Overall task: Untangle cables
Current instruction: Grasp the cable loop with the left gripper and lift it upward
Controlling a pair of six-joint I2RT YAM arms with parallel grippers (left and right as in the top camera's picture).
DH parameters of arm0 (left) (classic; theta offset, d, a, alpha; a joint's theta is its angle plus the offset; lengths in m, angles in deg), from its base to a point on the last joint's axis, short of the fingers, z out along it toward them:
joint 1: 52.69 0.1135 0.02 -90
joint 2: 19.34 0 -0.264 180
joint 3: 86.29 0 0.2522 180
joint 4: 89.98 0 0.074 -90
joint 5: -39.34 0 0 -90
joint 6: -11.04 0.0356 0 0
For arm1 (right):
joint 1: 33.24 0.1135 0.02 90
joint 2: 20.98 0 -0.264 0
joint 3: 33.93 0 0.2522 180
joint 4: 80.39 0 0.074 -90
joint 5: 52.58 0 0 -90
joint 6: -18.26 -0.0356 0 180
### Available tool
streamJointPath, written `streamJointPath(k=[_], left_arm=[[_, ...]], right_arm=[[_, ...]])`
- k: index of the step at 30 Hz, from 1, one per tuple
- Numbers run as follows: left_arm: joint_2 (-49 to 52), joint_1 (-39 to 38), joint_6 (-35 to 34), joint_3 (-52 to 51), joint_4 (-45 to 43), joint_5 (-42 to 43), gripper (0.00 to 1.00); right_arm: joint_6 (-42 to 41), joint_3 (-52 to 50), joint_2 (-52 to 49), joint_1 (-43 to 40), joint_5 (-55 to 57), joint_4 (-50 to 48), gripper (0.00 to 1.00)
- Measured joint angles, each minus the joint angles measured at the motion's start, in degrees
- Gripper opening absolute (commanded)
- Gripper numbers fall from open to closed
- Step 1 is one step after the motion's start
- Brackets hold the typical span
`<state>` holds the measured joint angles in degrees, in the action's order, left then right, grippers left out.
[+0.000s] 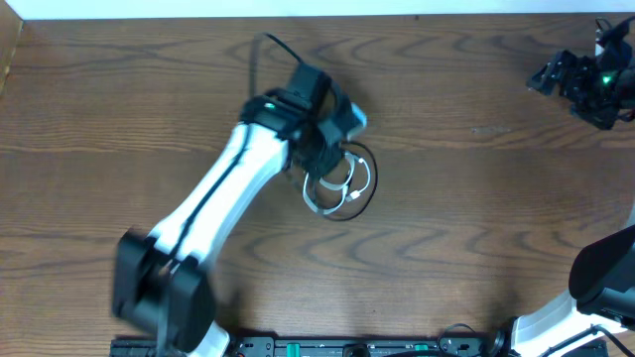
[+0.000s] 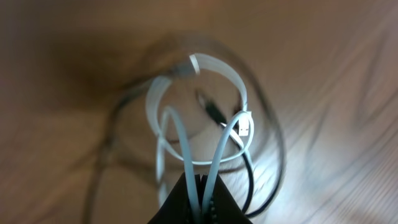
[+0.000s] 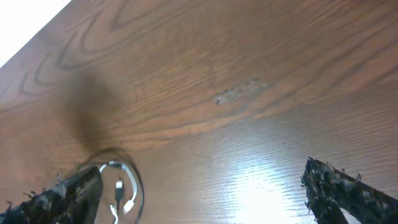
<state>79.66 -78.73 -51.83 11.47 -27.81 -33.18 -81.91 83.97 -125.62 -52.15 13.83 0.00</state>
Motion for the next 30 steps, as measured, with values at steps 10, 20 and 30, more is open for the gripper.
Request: streamJointPath(k=[10,20,30], left_arm=[[-24.13,-0.02,-24.26,4.09,-12.85,3.19,0.07],[-28.61,0.00,-44.15,4.00,-26.08,3.45,0.08],[-28.59,0.02,-55.52,3.85,-34.21,3.08,0.07]], right_arm=[[0.00,0.00,0.00,4.63,0.00,0.52,0.99],[7.39,0.00,0.00,11.30,-6.29,0.39,0.99],[19.91,0.00,0.00,15.39,-28.33,0.42,0.99]])
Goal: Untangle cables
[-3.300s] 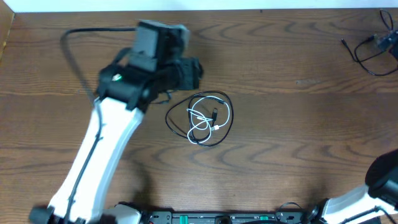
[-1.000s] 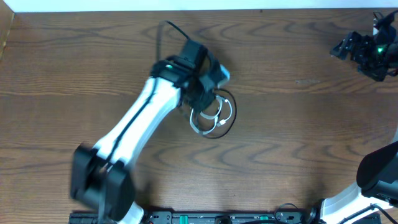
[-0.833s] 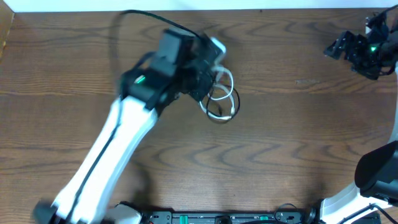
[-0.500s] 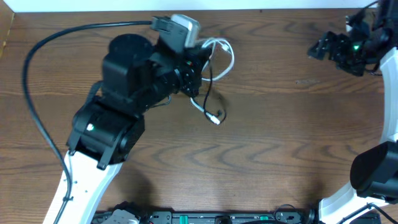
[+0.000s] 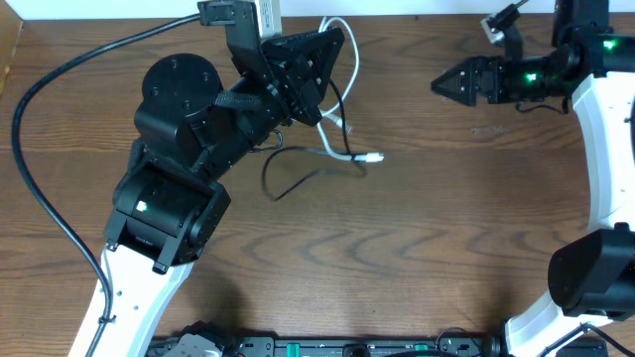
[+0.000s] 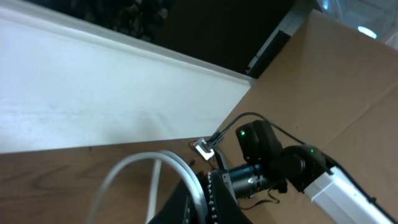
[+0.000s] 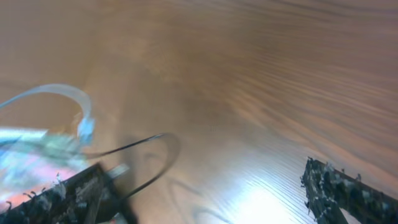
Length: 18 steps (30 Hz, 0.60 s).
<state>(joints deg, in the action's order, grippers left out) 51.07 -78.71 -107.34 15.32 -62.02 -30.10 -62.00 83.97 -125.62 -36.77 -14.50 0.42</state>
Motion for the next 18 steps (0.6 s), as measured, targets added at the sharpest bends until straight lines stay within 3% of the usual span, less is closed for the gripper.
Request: streamJointPath(k=[7,14,18], left_arm=[[0.61,0.48,-1.88,0.00,0.17,-0.44,0.08],[2.14,0.48,-2.84,0.00,1.70,-0.92,0.07],[2.51,0.48,-3.34,0.00,2.51,-1.01,0.07]], right_arm=[[7.52,0.00,0.00,3.63,-9.79,-0.02,0.98],[14.84,0.00,0.00,11.28,-12.68,-0.46,0.98],[16.63,0.00,0.00,14.95,-13.29,-0.61,0.92]])
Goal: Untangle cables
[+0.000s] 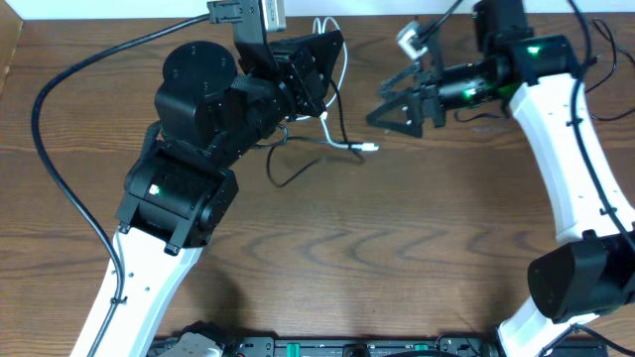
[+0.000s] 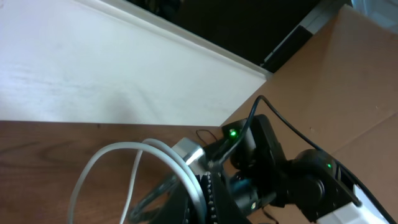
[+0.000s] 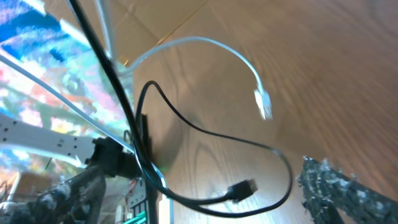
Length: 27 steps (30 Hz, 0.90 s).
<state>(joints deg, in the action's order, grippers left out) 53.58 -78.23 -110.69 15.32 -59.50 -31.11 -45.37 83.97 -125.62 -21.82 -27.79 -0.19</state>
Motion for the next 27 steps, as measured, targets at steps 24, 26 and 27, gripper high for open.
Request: streamJointPath(k=[24,26,27], left_arm=[[0.04,-0.02,0.66,0.00,2.95,-1.22,0.07],[0.00,-0.02,2.23,0.00,4.94,-3.39,0.08],[-0.07,-0.02,2.95,0.00,5.64,-4.59,0.07]], right_arm=[[-33.40,-0.31,0.02,10.86,36.37,-8.48,0.01],[-37.86,-0.98,0.00,10.36,42.95,-8.15,0.01],[-39.41,-1.44,0.02,10.14,45.48,-8.00,0.01]])
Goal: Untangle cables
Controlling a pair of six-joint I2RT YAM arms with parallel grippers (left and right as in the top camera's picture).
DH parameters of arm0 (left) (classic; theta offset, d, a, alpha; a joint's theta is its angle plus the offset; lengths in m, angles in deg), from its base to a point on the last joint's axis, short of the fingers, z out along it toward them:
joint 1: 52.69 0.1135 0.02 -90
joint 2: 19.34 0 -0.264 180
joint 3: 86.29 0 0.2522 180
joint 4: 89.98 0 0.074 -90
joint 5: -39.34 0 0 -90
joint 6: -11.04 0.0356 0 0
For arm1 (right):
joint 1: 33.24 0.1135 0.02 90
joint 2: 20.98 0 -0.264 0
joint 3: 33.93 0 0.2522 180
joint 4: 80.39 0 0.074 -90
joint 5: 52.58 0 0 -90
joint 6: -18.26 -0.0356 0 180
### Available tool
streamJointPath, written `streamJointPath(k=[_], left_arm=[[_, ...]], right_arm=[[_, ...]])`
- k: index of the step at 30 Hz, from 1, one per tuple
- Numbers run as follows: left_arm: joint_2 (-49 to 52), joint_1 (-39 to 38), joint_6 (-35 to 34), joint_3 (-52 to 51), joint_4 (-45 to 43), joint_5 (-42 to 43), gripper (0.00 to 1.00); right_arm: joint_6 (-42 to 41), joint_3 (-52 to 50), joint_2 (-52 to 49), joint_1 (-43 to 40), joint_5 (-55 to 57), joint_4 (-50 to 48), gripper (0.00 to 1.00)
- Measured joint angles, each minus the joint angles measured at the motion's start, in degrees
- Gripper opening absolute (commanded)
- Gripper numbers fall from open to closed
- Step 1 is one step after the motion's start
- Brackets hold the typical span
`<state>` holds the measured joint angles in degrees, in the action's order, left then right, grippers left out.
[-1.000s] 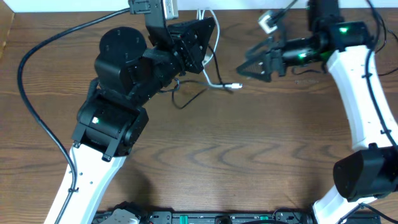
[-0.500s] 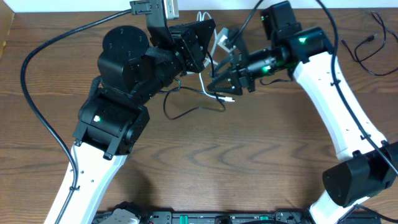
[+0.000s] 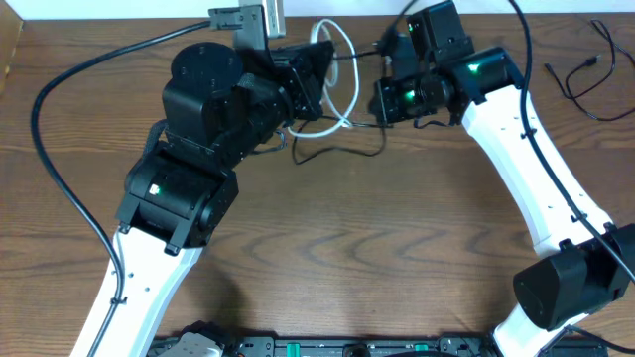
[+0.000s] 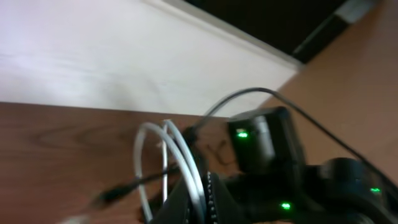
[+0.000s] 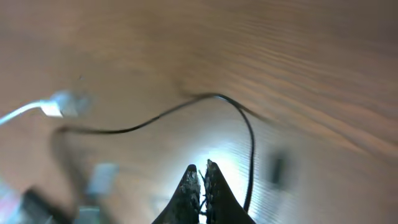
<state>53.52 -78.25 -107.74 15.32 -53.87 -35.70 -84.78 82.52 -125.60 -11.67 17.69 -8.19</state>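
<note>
My left gripper (image 3: 322, 74) is raised near the far edge, shut on a white cable (image 3: 349, 77) that loops out of its jaws (image 4: 155, 163). From that loop a thin black cable (image 3: 337, 151) trails down onto the wooden table (image 3: 417, 258). Just to the right, my right gripper (image 3: 381, 99) has its jaws shut (image 5: 202, 169) with a thin strand of the black cable (image 5: 219, 98) pinched between them. The white cable's plug (image 5: 62, 103) shows blurred at the left of the right wrist view.
Another loose black cable (image 3: 585, 74) lies at the table's far right corner. A thick black supply cable (image 3: 60, 89) arcs over the left side. The white wall edge (image 4: 93, 68) runs along the far side of the table.
My right gripper, then open just right of the hanging cables, has moved left and is now shut on the black cable. The left gripper still holds the white cable in the same place.
My left gripper was shut on the white cable in the tangled coil on the table, the right arm far off at the right corner. Then the left held the cables up near the far edge while the open right gripper came closer. Now it grips the black cable.
</note>
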Motion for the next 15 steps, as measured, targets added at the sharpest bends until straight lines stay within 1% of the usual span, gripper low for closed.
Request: streamJointPath(k=[2,5,9,15], left_arm=[[-0.59,0.00,1.84,-0.02,1.99,-3.41,0.07],[-2.14,-0.02,4.22,-0.07,5.77,-9.51,0.07],[-5.07,0.02,6.29,-0.09,11.19,-20.02,0.08],[-6.67,0.02,7.52,-0.07,18.56,-32.26,0.08]], right_arm=[[-2.38,-1.49,0.00,-0.50,4.02,0.13,0.01],[-4.50,-4.50,-0.02,-1.88,7.21,0.57,0.01],[-5.66,-6.78,-0.02,-4.46,9.31,1.62,0.01],[-5.86,-7.41,-0.02,-9.70,10.67,3.06,0.01]])
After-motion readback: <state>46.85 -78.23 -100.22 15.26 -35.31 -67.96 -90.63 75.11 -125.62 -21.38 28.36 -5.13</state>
